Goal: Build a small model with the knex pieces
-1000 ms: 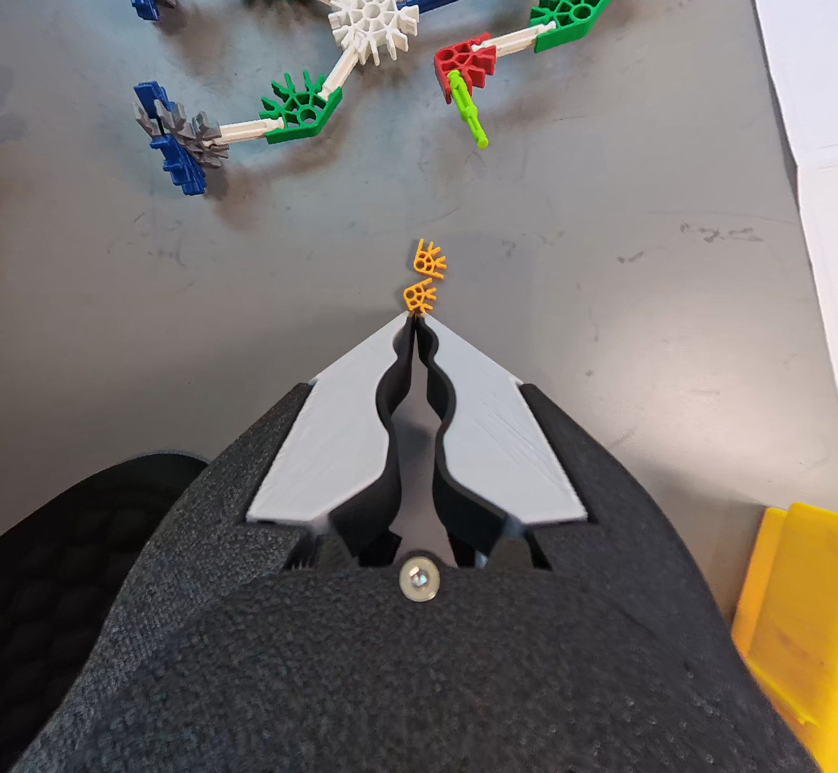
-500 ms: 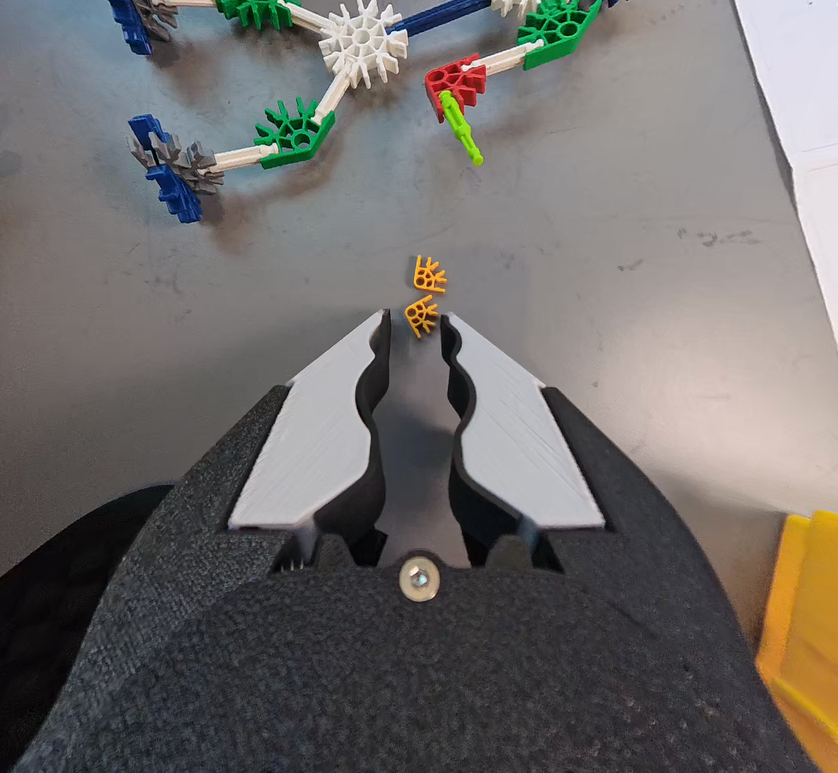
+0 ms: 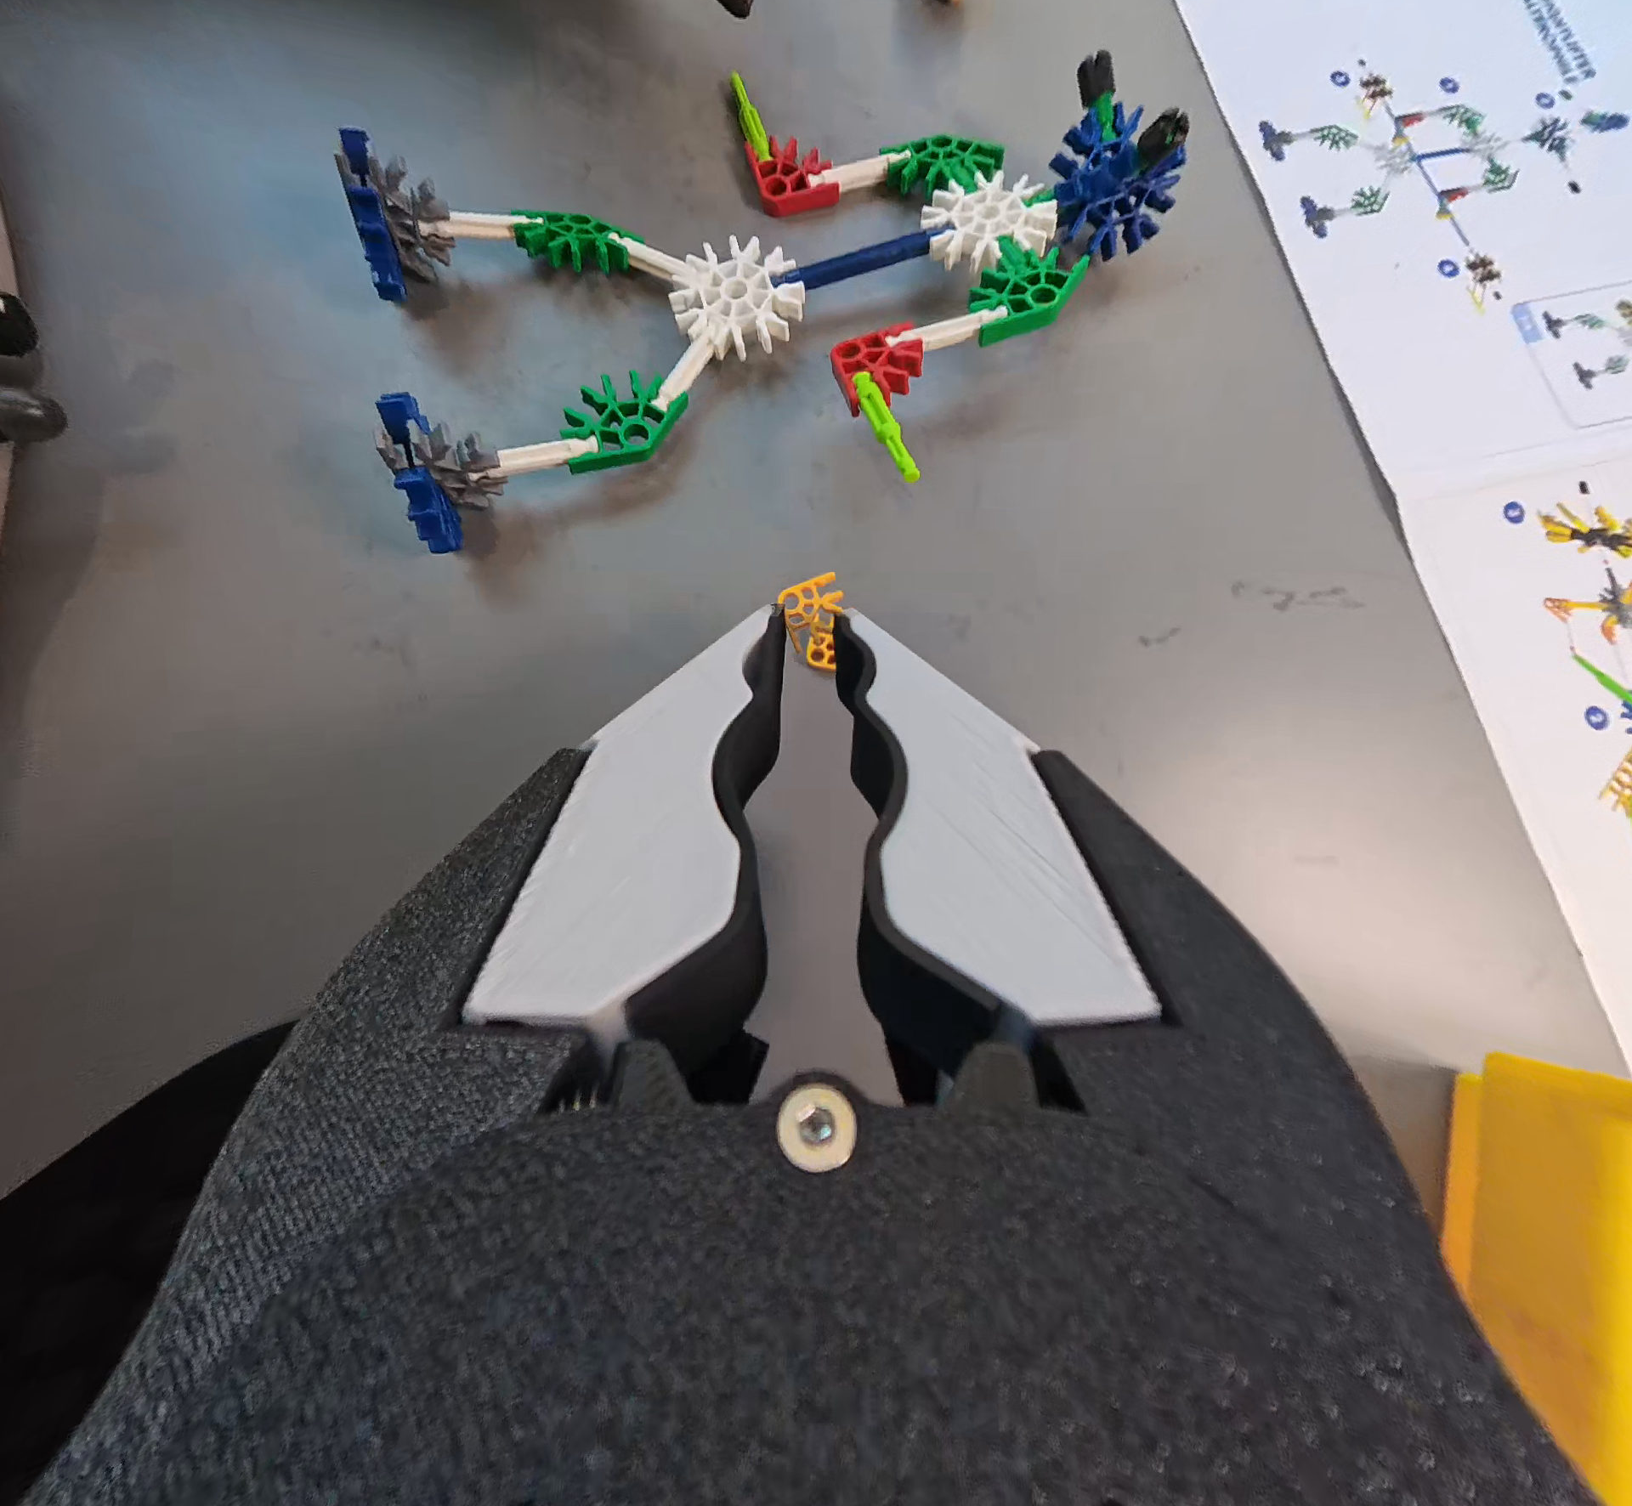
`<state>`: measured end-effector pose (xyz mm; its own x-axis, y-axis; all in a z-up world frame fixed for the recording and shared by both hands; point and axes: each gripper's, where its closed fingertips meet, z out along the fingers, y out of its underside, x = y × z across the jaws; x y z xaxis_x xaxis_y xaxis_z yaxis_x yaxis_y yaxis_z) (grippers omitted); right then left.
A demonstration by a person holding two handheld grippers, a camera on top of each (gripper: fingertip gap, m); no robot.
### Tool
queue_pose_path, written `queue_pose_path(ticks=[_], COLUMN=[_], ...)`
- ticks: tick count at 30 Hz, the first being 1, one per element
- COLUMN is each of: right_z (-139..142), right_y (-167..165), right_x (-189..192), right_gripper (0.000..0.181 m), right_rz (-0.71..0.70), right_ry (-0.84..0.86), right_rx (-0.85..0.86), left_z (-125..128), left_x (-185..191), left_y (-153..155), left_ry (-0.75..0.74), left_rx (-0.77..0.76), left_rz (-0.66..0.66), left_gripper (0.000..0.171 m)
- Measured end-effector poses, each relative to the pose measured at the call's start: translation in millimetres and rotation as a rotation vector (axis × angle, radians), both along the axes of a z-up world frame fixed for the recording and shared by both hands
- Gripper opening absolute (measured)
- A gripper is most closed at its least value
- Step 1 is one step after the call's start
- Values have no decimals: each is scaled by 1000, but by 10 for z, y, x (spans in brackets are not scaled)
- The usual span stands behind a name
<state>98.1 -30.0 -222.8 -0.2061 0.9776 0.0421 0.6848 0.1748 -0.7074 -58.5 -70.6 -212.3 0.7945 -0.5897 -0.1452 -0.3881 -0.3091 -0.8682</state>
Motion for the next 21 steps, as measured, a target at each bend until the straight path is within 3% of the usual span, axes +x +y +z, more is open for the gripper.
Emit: queue_pose_path(ticks=[5, 12, 16, 21], right_z=[84, 163, 74, -18], right_y=[22, 158, 217, 224], right_x=[-76, -209, -234, -189], right_gripper=[10, 10, 10, 10], right_rz=[25, 79, 120, 155], right_ry=[16, -5, -66, -102], right_rx=[35, 84, 103, 84], left_z=[48, 102, 1, -263], left_x=[99, 653, 959, 1058], left_y=[-4, 179, 371, 450], left_ry=[-13, 52, 151, 213], left_rx=[17, -2, -59, -171], left_rz=[-23, -177, -274, -329], left_gripper=[21, 10, 10, 11])
